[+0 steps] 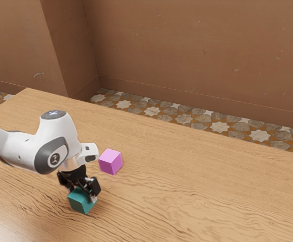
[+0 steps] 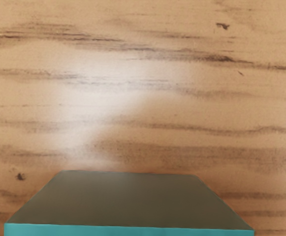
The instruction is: Pick up the blue block with one arm, and put the blue block on the pink block with one arm
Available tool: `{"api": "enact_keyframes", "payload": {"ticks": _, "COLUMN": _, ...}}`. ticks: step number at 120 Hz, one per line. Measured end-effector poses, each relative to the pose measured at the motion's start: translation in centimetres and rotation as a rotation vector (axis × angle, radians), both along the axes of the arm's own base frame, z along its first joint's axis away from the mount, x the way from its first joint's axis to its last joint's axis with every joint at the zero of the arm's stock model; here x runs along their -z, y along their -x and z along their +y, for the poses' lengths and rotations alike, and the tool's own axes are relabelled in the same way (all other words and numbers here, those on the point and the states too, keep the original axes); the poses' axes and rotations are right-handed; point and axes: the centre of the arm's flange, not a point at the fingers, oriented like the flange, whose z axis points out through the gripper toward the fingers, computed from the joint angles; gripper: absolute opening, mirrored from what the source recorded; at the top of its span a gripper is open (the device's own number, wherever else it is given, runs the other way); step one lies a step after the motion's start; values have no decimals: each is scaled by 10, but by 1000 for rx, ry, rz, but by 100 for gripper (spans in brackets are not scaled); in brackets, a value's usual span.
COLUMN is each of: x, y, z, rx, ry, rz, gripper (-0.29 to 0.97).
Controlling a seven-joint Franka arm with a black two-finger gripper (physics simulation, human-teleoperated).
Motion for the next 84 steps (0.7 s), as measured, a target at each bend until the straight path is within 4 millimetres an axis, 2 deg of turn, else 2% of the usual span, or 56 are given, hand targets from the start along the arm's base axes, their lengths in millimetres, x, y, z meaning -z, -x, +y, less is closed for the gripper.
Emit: {"api": "enact_keyframes", "payload": {"ticks": 84, "x": 1, "y": -1, "z": 0, "rx": 44, "ry": 1, "rz": -14, "gripper": 53}}
